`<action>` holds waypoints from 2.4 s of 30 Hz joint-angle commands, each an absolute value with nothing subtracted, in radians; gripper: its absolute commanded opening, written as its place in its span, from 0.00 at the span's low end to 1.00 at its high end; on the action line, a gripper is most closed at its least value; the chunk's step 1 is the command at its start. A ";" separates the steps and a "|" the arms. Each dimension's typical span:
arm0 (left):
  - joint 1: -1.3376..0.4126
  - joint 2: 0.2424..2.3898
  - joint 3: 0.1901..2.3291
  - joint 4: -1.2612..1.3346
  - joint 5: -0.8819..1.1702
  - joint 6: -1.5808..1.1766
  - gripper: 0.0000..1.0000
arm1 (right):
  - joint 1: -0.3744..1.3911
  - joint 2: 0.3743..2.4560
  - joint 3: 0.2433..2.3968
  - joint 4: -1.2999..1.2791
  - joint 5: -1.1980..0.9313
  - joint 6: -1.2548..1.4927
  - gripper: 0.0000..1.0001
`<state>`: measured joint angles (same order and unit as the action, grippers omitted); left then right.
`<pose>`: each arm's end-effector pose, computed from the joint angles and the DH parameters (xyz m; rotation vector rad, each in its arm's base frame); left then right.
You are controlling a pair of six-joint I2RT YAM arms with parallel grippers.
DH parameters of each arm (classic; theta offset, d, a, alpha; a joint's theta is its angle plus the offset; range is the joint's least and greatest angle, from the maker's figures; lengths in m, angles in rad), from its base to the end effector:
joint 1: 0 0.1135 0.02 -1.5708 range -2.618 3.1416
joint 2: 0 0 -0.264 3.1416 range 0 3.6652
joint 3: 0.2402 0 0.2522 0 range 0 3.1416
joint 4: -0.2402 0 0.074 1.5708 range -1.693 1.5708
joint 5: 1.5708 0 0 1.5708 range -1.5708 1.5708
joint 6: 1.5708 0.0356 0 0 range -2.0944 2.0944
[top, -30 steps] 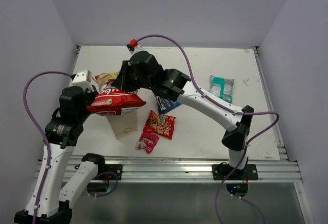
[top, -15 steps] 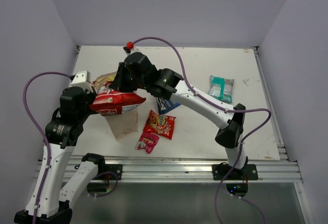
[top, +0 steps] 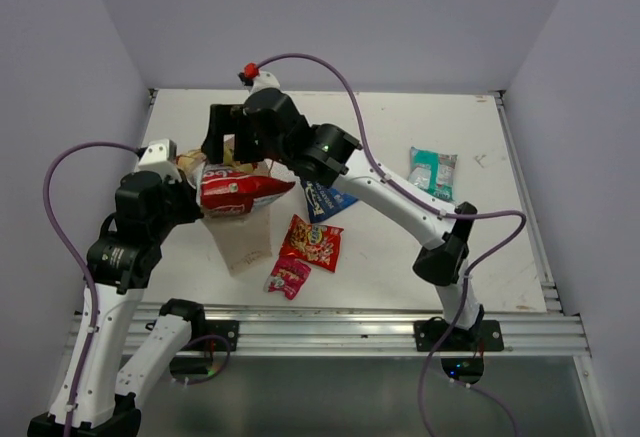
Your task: Place the snacks into the paper bag
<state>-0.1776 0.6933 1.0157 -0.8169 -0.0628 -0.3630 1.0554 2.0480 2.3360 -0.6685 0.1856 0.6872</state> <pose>0.1251 -0.0202 0.3648 -0.2308 2.0622 -0.2679 0.2326 0.3972 0.4346 -0.2505 2.0573 0.9476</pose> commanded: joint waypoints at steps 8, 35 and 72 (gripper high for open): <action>-0.186 0.692 1.011 -0.767 -0.018 -0.354 0.00 | 1.057 1.829 2.376 -0.594 0.330 0.546 0.99; -0.193 0.712 1.029 -0.782 -0.038 -0.350 0.00 | 0.735 1.771 1.497 -0.396 0.198 0.462 0.98; -0.193 0.703 1.002 -0.759 -0.054 -0.347 0.00 | 0.850 1.740 2.009 -0.770 0.170 0.295 0.00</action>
<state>-0.1860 0.7124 1.0145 -0.8082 -0.0639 -0.3557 0.8116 1.8565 1.8187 -0.6910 0.1604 0.3576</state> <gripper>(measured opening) 0.012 0.010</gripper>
